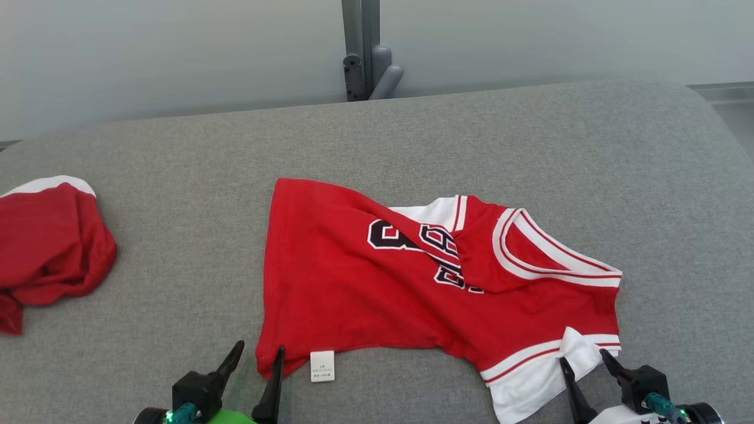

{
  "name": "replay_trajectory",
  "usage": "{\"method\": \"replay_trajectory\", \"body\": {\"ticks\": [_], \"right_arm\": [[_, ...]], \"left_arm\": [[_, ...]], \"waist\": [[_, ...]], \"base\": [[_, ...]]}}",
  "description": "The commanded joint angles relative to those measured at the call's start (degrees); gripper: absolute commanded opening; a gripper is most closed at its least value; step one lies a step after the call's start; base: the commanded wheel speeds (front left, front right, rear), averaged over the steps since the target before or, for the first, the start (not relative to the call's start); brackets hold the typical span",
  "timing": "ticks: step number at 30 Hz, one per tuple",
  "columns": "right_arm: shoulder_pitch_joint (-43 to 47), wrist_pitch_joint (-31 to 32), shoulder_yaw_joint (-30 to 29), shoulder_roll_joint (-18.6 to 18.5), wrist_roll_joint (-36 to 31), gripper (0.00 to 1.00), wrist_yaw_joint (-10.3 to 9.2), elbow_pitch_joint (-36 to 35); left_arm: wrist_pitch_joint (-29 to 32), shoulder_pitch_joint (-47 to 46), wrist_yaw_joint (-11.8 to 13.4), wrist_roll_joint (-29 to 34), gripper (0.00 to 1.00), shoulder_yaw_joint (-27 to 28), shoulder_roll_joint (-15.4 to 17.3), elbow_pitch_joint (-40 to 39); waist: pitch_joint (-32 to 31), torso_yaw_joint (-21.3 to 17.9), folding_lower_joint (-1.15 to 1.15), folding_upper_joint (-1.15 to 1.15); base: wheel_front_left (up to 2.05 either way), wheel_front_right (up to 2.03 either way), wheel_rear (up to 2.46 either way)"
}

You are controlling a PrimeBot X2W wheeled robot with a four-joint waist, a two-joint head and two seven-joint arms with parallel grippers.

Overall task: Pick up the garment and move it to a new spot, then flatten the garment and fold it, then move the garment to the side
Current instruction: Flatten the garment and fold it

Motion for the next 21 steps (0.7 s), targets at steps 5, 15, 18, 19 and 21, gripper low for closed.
{"method": "replay_trajectory", "body": {"ticks": [5,15,18,19,21], "right_arm": [[-1.03,-0.17,0.63,-0.18,1.40,1.00,-0.06,1.16],[-0.78,-0.17,2.27,-0.24,4.04,0.67,-0.06,2.44],[-0.96,-0.17,2.38,-0.32,4.40,0.49,-0.06,2.40],[-1.07,-0.17,2.43,-0.34,4.58,0.49,-0.06,2.34],[-1.20,-0.17,2.50,-0.38,4.64,0.48,-0.06,2.16]], "left_arm": [[-0.55,-0.60,0.06,-0.60,1.00,-0.20,0.20,0.59],[-0.01,-0.71,0.06,-2.70,1.00,-2.43,0.58,1.49],[0.85,-0.83,0.06,-3.27,1.00,-2.85,1.20,1.84],[0.91,-0.86,0.06,-3.38,1.00,-2.96,1.31,1.97],[1.17,-0.87,0.06,-3.82,1.00,-3.21,1.35,2.17]], "waist": [[-0.06,-0.07,0.00,0.62],[-0.26,-0.45,0.00,0.62],[-0.33,-0.56,0.00,0.62],[-0.35,-0.60,0.00,0.62],[-0.37,-0.65,0.00,0.62]], "base": [[0.00,0.00,0.00],[0.00,0.00,0.00],[0.00,0.00,0.00],[0.00,0.00,0.00],[0.00,0.00,0.00]]}}
